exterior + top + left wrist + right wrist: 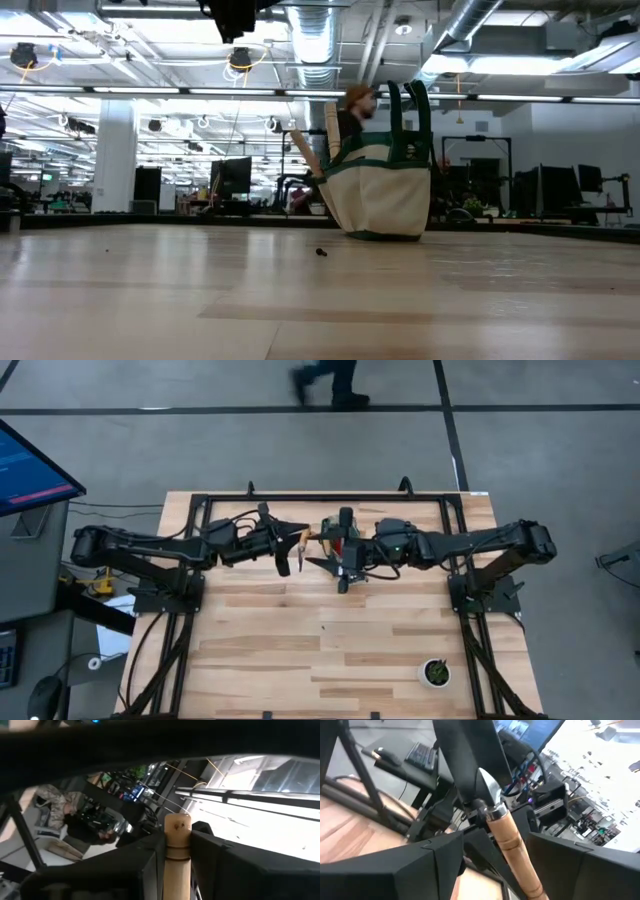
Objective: Pick & Place Garden tools in Gardening bag
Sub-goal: Put the trowel into the gardening bag
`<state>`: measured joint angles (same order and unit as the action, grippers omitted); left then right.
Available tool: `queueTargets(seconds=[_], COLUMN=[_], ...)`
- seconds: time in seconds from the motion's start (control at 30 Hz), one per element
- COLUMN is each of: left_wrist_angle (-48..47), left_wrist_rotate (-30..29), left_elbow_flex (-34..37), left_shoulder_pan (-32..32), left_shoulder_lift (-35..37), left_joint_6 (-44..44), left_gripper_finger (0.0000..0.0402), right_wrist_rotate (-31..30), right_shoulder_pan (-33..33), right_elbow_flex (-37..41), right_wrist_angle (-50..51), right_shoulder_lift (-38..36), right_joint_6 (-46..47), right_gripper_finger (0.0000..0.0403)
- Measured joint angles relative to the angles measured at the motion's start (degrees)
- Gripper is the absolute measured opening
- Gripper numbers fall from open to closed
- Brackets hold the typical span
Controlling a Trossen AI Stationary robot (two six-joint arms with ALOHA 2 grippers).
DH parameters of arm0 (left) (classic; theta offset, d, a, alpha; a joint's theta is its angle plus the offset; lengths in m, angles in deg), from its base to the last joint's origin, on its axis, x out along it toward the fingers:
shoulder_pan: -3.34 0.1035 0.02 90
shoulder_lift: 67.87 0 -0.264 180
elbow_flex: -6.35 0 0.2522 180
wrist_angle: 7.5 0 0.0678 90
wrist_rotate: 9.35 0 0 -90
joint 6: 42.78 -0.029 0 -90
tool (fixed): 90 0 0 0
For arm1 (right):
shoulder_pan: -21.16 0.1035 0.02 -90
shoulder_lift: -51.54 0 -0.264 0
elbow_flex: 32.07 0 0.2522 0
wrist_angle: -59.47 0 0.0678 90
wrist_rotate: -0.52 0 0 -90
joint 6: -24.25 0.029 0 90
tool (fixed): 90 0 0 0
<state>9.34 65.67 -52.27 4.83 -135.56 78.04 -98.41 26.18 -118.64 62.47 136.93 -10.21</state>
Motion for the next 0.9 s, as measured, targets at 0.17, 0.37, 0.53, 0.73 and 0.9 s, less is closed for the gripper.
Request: queueTargets(seconds=[0.17,0.37,0.53,0.73,0.9], left_wrist_angle=[-0.26,-0.25,-0.20,-0.17,-0.17], left_wrist_rotate=[0.86,1.90,1.88,1.88,1.84], left_elbow_flex=[0.02,0.07,0.07,0.07,0.07], left_shoulder_pan=[-0.01,-0.02,-0.01,-0.02,-0.02], left_shoulder_lift=[-0.88,-1.37,-1.52,-1.52,-1.52], left_joint_6=[1.15,1.18,1.20,1.20,1.22], left_gripper_finger=[0.0053,0.0053,0.0053,0.0053,0.0053], right_wrist_rotate=[0.00,-0.07,-0.07,-0.11,-0.04], right_shoulder_pan=[0.00,0.00,0.00,-0.06,-0.71], right_elbow_flex=[0.05,0.12,0.12,0.12,0.12], right_wrist_angle=[-0.21,-0.46,-1.01,-0.88,-0.82], right_shoulder_lift=[0.98,1.11,1.11,1.11,1.11], right_joint_6=[0.00,-0.02,-0.02,-0.03,-0.04], right_gripper_finger=[0.0207,0.0206,0.0185,0.0157,0.0125])
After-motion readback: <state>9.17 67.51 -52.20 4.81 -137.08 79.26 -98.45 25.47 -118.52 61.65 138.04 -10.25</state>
